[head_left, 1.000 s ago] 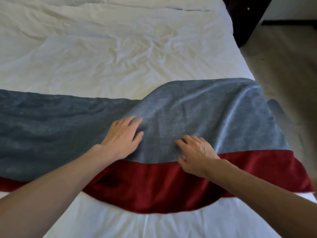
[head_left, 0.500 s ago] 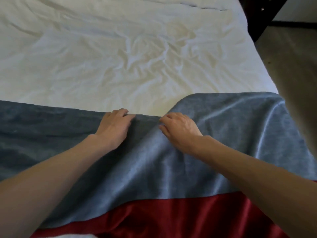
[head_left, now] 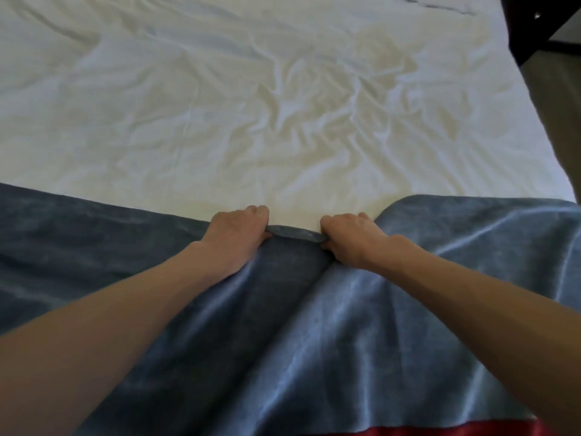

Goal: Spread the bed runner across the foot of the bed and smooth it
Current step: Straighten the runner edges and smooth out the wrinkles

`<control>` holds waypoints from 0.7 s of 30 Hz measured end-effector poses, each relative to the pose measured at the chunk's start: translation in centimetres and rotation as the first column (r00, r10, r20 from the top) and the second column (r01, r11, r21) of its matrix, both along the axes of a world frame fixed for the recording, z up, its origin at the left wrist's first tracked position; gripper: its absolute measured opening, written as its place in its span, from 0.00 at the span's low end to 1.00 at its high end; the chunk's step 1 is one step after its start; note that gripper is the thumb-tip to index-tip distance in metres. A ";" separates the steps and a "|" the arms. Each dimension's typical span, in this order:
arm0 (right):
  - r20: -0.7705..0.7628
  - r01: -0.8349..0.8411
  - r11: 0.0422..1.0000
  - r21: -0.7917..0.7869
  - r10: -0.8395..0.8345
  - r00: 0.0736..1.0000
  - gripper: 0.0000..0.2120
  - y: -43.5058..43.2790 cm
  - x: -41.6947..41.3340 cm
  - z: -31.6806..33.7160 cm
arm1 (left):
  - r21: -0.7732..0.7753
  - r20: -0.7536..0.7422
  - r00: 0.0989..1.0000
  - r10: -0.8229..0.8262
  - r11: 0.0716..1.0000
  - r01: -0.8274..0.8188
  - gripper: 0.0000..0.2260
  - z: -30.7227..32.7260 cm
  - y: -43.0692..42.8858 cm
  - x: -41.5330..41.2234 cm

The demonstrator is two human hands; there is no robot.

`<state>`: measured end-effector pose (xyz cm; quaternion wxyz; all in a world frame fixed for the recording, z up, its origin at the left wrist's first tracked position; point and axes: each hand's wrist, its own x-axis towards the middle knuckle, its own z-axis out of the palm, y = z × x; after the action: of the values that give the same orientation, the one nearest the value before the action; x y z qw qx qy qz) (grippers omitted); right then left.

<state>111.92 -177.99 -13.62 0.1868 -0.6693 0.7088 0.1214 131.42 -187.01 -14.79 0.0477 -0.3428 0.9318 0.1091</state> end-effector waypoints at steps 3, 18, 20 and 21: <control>0.085 0.055 0.988 -0.141 -0.043 0.995 0.09 -2.2 0.7 0.4 | -0.049 -0.067 0.994 0.084 0.995 -0.087 0.10 0.4 -2.8 1.1; -0.049 0.189 0.918 -0.348 -0.219 0.974 0.29 -6.8 5.2 -3.5 | -0.306 0.005 0.991 0.132 0.944 -0.124 0.22 0.3 -5.4 1.1; -0.052 0.151 0.929 -0.339 -0.179 0.982 0.33 -5.3 5.2 -4.5 | -0.272 0.018 1.000 0.011 0.962 -0.006 0.29 -0.6 -2.7 1.1; -0.049 0.152 0.936 -0.316 -0.176 0.983 0.33 -4.8 5.1 -4.9 | -0.239 0.056 0.998 -0.008 0.971 0.021 0.31 -1.1 -1.8 1.2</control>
<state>117.00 -182.75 -18.52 0.0613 -0.6236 0.7791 0.0174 132.64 -188.77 -15.90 0.0324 -0.3420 0.9390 -0.0137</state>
